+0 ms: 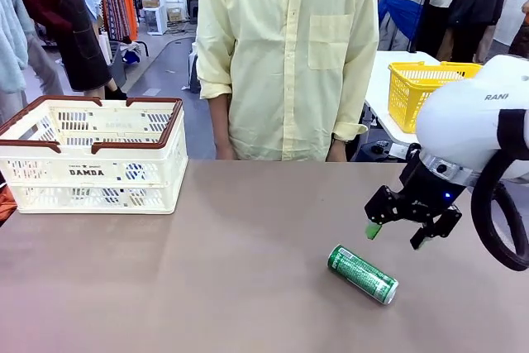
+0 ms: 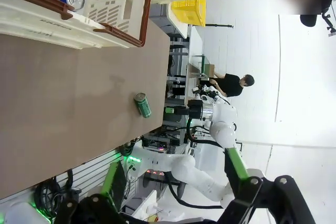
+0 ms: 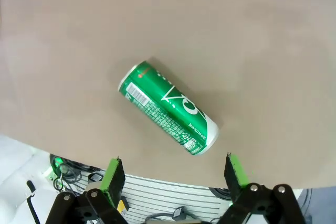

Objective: Place the drinks into the Shopping basket.
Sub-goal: Pick up one drink and place it into the Shopping basket.

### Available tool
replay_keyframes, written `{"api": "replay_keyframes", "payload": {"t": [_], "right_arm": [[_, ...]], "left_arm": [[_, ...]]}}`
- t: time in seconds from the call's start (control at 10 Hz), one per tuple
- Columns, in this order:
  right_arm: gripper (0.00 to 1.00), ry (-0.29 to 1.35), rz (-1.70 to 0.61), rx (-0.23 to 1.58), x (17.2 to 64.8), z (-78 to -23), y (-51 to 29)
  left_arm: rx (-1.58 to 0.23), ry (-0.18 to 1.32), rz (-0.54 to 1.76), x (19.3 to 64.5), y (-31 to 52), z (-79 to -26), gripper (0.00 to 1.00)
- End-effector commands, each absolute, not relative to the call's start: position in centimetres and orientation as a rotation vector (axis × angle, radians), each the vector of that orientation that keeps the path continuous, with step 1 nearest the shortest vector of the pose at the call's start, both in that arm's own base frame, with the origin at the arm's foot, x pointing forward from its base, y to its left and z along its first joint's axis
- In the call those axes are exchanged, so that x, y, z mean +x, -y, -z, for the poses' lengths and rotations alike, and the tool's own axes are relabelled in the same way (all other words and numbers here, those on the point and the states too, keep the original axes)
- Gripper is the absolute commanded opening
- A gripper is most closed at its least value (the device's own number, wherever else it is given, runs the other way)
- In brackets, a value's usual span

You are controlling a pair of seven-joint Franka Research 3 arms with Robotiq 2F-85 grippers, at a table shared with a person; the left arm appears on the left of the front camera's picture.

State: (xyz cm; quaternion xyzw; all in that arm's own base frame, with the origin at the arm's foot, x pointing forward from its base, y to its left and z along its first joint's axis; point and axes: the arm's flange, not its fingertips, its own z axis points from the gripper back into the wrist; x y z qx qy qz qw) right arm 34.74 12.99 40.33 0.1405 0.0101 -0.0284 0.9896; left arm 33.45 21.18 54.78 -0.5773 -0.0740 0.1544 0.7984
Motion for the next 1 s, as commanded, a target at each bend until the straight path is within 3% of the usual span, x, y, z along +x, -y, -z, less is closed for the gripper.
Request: {"api": "replay_keyframes", "payload": {"t": [0.0,0.2,0.3,0.7,0.9], "right_arm": [[1.00,-0.004,-0.126,0.250,35.5,-40.1,-13.6],[1.00,0.002,-0.663,0.329,36.1,-38.7,-14.5],[1.00,-0.007,-0.810,0.337,35.9,-38.2,-14.8],[1.00,0.034,-0.982,0.271,35.6,-34.9,-16.3],[1.00,0.028,-0.925,0.191,35.9,-32.7,-16.9]], "left_arm": [[-1.234,0.161,-0.337,33.2,-21.1,-54.8,1.00],[-1.234,0.161,-0.337,33.2,-21.1,-54.8,1.00],[-1.234,0.161,-0.337,33.2,-21.1,-54.8,1.00],[-1.234,0.161,-0.337,33.2,-21.1,-54.8,1.00],[-1.234,0.161,-0.337,33.2,-21.1,-54.8,1.00]]}}
